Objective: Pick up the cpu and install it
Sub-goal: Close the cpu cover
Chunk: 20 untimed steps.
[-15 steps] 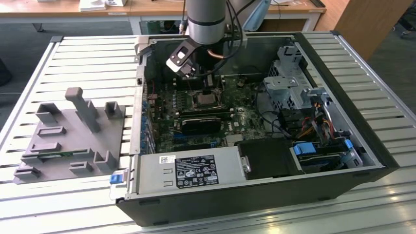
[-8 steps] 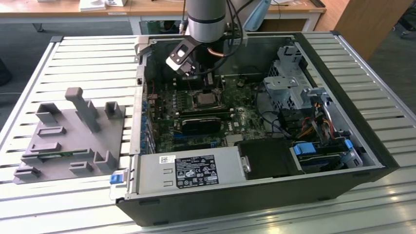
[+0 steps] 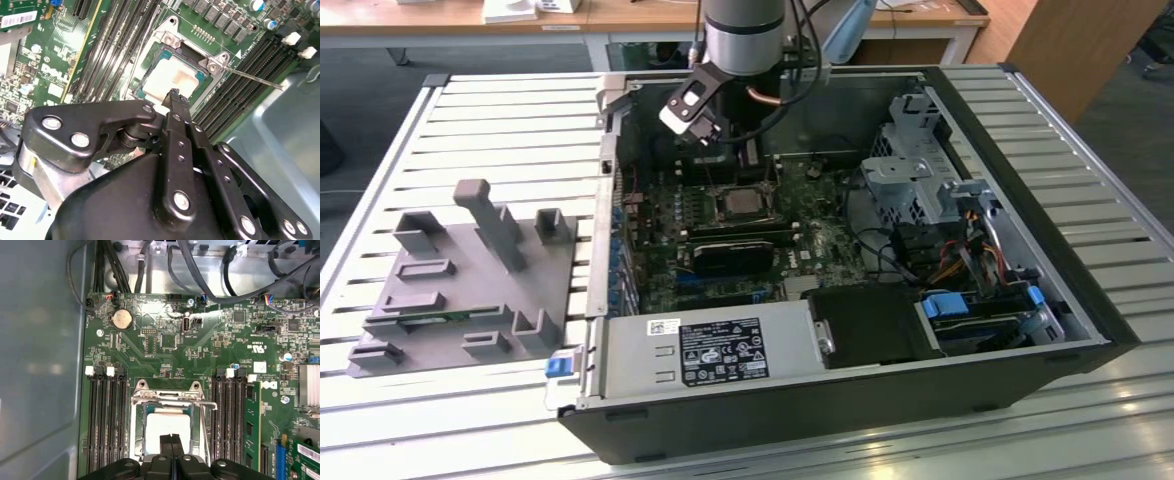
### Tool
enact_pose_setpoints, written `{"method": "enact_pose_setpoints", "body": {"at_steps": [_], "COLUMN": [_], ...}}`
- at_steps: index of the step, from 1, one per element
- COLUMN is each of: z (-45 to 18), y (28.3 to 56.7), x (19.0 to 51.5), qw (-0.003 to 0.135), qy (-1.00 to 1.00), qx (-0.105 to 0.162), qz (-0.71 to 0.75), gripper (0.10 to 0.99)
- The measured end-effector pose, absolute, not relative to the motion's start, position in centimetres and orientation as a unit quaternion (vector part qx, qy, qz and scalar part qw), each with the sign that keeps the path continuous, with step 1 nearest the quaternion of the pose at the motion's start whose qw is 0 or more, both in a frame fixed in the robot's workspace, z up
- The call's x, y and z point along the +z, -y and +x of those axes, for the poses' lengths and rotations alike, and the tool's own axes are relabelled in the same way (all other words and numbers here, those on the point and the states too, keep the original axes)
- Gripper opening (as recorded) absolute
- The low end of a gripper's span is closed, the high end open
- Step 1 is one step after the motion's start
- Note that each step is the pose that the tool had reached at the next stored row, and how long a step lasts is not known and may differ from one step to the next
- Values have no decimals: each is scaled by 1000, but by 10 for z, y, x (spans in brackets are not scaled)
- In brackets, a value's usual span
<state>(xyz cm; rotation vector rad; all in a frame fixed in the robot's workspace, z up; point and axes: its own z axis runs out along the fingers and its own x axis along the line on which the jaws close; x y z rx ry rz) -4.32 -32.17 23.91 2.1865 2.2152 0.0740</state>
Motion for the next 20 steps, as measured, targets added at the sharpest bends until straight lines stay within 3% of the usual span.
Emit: {"method": "enact_pose_setpoints", "body": {"at_steps": [20], "z": [-43], "y": [324], "x": [267], "qw": [14], "qy": [-711], "qx": [24], "qz": [702], "gripper": [106]}}
